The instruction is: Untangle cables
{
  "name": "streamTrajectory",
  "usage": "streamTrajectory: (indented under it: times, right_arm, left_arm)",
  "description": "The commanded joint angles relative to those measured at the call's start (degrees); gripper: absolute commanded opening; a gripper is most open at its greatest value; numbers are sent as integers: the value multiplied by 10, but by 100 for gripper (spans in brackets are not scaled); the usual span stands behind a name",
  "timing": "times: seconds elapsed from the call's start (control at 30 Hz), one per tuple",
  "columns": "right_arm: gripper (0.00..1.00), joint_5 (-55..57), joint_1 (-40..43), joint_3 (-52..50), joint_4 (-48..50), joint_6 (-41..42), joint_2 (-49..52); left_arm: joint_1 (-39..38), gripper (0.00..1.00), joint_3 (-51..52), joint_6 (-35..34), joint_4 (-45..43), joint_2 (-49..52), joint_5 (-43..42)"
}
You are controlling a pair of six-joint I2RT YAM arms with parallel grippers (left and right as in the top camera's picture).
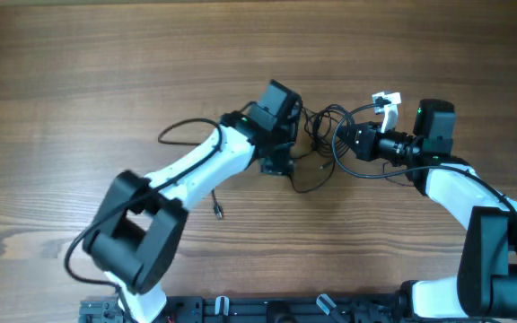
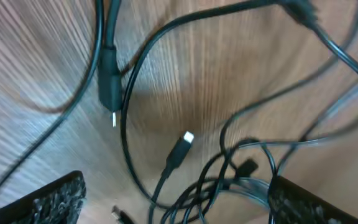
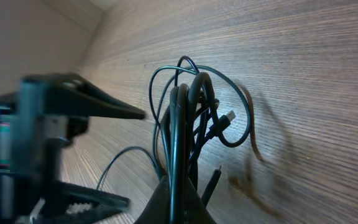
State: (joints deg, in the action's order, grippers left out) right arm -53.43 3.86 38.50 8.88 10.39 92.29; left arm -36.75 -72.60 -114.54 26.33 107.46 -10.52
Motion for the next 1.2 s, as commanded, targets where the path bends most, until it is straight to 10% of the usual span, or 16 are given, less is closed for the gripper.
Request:
streamTrajectory:
  times: [0.0, 0.17, 0.23, 0.3, 0.47, 0.6, 0.7, 0.87, 0.97, 1.03, 1.07, 1.1, 1.17]
  right_arm:
    - [4, 5, 1, 0, 0, 3, 1]
    - [4, 5, 1, 0, -4, 3, 1]
    - [4, 5, 1, 0, -6, 3, 1]
    - [4, 5, 1, 0, -9, 3, 1]
    - [4, 5, 1, 0, -12, 3, 1]
    - [4, 5, 1, 0, -12, 3, 1]
    - [5, 5, 1, 0, -20, 3, 1]
    - [4, 7, 1, 0, -26, 3, 1]
    - [4, 7, 1, 0, -26, 3, 1]
    - [4, 7, 1, 0, -26, 3, 1]
    - [4, 6, 1, 0, -26, 3, 1]
    - [4, 4, 1, 0, -25, 3, 1]
    - [4, -17, 1, 0, -24, 2, 1]
  left_arm:
    - [-21, 84, 2, -91, -43, 29, 1]
    - [-49, 67, 2, -92, -47, 64, 14]
    - [-52, 6, 2, -76, -46, 66, 18]
    - [-38, 4, 2, 6, -48, 62, 38]
    - [84, 4, 2, 479, -47, -15, -105]
    - [129, 4, 2, 882, -23, -37, -397]
    - [135, 4, 2, 829, -9, -37, -305]
    - [148, 4, 2, 751, -244, -37, -499]
    - [155, 11, 2, 799, -138, -37, -302]
    - [160, 25, 2, 752, -29, -37, -118]
    - [162, 46, 2, 695, 28, -37, -22]
    - [162, 95, 2, 621, 83, -37, 56]
    - [160, 100, 2, 554, 132, -36, 60]
